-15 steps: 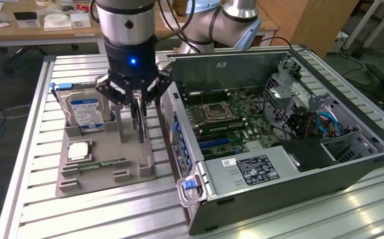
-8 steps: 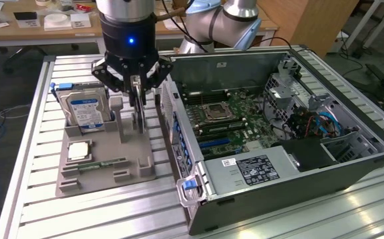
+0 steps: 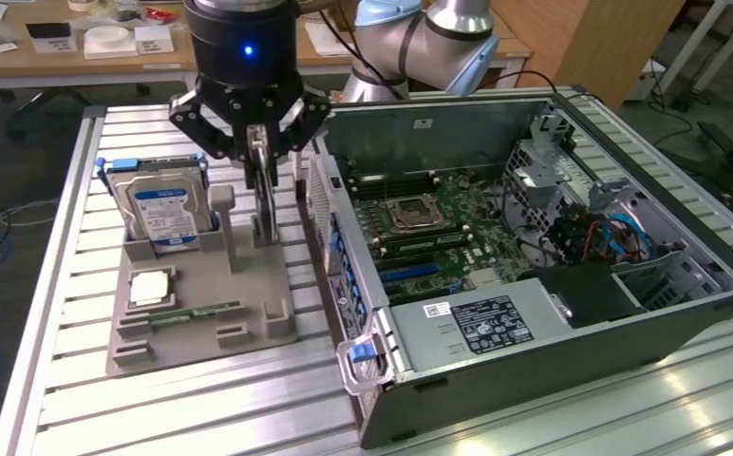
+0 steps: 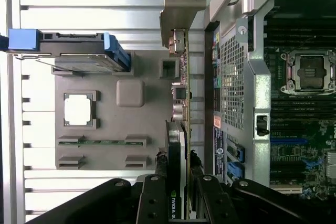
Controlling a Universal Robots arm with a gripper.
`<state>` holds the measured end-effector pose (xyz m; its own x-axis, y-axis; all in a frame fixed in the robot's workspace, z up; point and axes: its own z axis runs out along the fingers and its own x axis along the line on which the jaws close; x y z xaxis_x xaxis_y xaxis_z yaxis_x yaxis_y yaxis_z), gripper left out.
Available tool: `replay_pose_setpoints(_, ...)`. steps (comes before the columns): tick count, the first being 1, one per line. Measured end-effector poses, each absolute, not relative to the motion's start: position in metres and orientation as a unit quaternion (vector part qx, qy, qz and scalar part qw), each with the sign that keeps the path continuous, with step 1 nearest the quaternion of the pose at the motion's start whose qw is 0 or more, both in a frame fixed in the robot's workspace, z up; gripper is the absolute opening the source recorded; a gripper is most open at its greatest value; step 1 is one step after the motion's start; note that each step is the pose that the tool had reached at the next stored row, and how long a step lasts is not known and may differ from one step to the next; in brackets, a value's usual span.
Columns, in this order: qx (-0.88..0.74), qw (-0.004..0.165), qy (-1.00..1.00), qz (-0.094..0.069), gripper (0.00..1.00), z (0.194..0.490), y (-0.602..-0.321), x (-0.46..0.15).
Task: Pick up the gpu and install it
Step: 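Pick up the gpu and move the gpu toward the slot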
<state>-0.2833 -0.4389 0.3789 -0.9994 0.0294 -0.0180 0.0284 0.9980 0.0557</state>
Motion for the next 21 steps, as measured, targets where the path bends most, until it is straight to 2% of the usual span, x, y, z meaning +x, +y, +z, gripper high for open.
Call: replay_pose_setpoints(21,0.014,0.009,0.999,0.028,0.27,0.400,-0.439,-0.283)
